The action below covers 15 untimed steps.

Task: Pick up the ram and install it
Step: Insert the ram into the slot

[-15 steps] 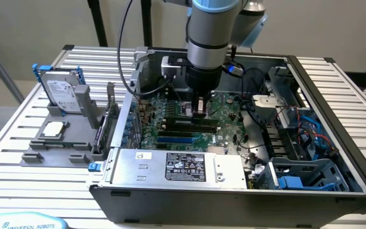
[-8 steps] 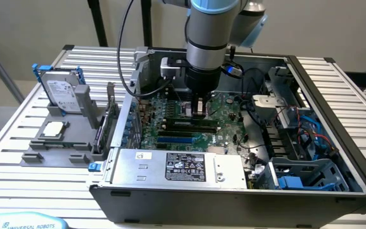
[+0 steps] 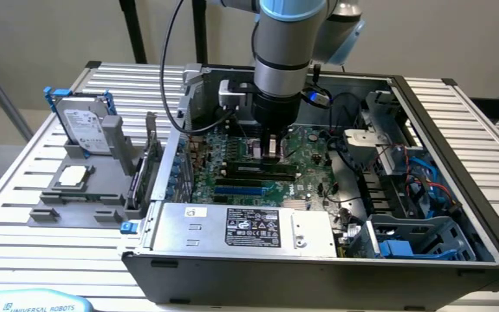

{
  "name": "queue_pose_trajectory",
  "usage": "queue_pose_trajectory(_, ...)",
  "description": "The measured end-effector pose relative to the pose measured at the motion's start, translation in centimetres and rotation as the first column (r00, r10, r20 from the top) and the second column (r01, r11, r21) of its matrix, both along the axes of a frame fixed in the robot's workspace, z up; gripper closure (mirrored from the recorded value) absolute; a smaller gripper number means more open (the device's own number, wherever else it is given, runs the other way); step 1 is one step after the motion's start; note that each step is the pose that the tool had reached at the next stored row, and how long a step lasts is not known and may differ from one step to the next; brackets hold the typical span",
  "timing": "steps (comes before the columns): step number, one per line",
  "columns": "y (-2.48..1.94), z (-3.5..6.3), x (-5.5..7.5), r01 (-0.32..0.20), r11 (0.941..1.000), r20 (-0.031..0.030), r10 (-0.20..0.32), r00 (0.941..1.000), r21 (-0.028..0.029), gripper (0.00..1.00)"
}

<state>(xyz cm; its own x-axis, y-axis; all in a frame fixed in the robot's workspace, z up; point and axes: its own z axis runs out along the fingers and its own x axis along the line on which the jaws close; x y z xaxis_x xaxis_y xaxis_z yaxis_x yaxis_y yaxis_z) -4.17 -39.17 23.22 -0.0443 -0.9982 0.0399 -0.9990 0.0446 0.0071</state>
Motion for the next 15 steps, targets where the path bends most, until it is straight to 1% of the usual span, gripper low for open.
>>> queue_pose_trajectory(15,0.0,-0.41,-0.06,0.0,1.0,0.0003,0.0,1.0,0.0001,0.87)
